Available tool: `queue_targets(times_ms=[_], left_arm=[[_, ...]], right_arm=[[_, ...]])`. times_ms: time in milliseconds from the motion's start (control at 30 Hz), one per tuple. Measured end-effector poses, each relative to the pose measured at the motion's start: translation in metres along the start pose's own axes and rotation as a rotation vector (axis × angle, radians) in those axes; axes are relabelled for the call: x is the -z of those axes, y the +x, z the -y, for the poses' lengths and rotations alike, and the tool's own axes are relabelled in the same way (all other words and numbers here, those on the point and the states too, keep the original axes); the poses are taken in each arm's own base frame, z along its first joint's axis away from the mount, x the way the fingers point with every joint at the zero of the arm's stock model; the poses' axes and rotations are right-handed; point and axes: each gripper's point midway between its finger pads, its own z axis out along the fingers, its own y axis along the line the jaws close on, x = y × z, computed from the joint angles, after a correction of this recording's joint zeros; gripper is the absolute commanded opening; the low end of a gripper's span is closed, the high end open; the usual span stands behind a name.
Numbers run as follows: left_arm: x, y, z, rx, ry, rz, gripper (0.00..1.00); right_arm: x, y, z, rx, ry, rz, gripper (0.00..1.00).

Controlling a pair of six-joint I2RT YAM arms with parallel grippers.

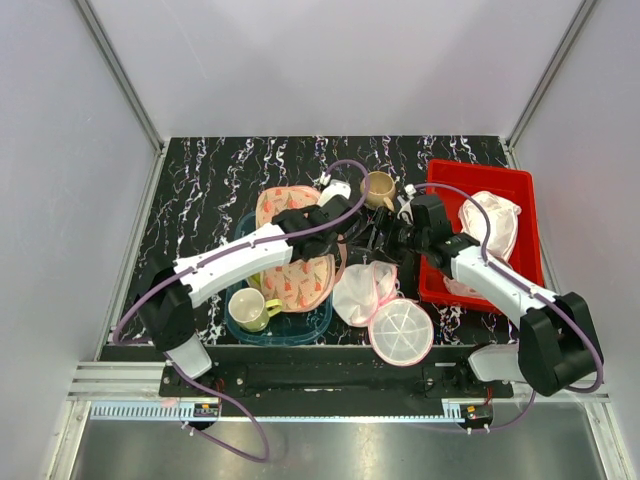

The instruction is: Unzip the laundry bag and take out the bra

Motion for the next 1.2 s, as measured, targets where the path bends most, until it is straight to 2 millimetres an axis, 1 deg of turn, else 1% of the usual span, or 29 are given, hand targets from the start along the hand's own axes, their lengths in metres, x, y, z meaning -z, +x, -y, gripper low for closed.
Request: queue_targets(times_ms=[100, 167, 233, 300, 400, 467, 567, 633, 700, 767, 833, 900, 1000, 1033, 1100, 1133, 1167, 1200], left_arm=[[0.006, -0.006, 0.0, -0.013, 0.006, 0.001, 0.0], [0.016, -0.017, 0.0, -0.005, 0.027, 0.025, 0.0], [0.029, -0.028, -0.004, 0.016, 0.048, 0.056, 0.0], [0.048, -0.038, -0.012, 0.044, 0.081, 0.088, 0.0], [0.073, -0.054, -0.029, 0.106, 0.124, 0.138, 0.0], [0.087, -0.064, -0.044, 0.153, 0.141, 0.174, 0.0], [0.101, -0.074, -0.062, 0.206, 0.156, 0.214, 0.0], [0.106, -0.076, -0.066, 0.22, 0.172, 0.22, 0.0], [0.107, -0.075, -0.066, 0.223, 0.185, 0.217, 0.0], [0.105, -0.072, -0.066, 0.221, 0.192, 0.205, 0.0], [0.104, -0.07, -0.066, 0.222, 0.196, 0.196, 0.0], [0.103, -0.07, -0.066, 0.224, 0.201, 0.194, 0.0], [0.103, -0.07, -0.066, 0.228, 0.206, 0.19, 0.0], [0.103, -0.07, -0.066, 0.229, 0.209, 0.189, 0.0], [0.103, -0.07, -0.067, 0.23, 0.21, 0.187, 0.0], [0.103, -0.07, -0.067, 0.231, 0.211, 0.187, 0.0], [0.103, -0.07, -0.067, 0.232, 0.211, 0.187, 0.0], [0.103, -0.07, -0.068, 0.234, 0.211, 0.187, 0.0]], right_arm=[[-0.002, 0.001, -0.002, -0.008, -0.013, -0.01, 0.86], [-0.007, 0.002, -0.005, -0.011, -0.028, -0.017, 0.87], [-0.016, 0.008, -0.007, -0.013, -0.032, -0.042, 0.87], [-0.026, 0.013, -0.012, -0.01, -0.039, -0.07, 0.87], [-0.044, 0.018, -0.023, 0.005, -0.064, -0.1, 0.86], [-0.054, 0.021, -0.027, 0.012, -0.069, -0.117, 0.82], [-0.068, 0.021, -0.03, 0.012, -0.075, -0.137, 0.78], [-0.073, 0.021, -0.028, 0.004, -0.072, -0.141, 0.78], [-0.074, 0.021, -0.025, -0.001, -0.062, -0.14, 0.75], [-0.074, 0.019, -0.024, -0.001, -0.054, -0.128, 0.7], [-0.074, 0.016, -0.023, 0.0, -0.042, -0.111, 0.58], [-0.074, 0.011, -0.023, 0.003, -0.032, -0.086, 0.55], [-0.074, 0.007, -0.023, 0.002, -0.029, -0.067, 0.45], [-0.074, 0.007, -0.023, 0.002, -0.027, -0.063, 0.34], [-0.075, 0.005, -0.024, 0.001, -0.029, -0.055, 0.18], [-0.075, 0.005, -0.024, -0.006, -0.029, -0.055, 0.07], [-0.075, 0.004, -0.025, 0.0, -0.032, -0.049, 0.0], [-0.075, 0.003, -0.025, 0.0, -0.032, -0.047, 0.0]])
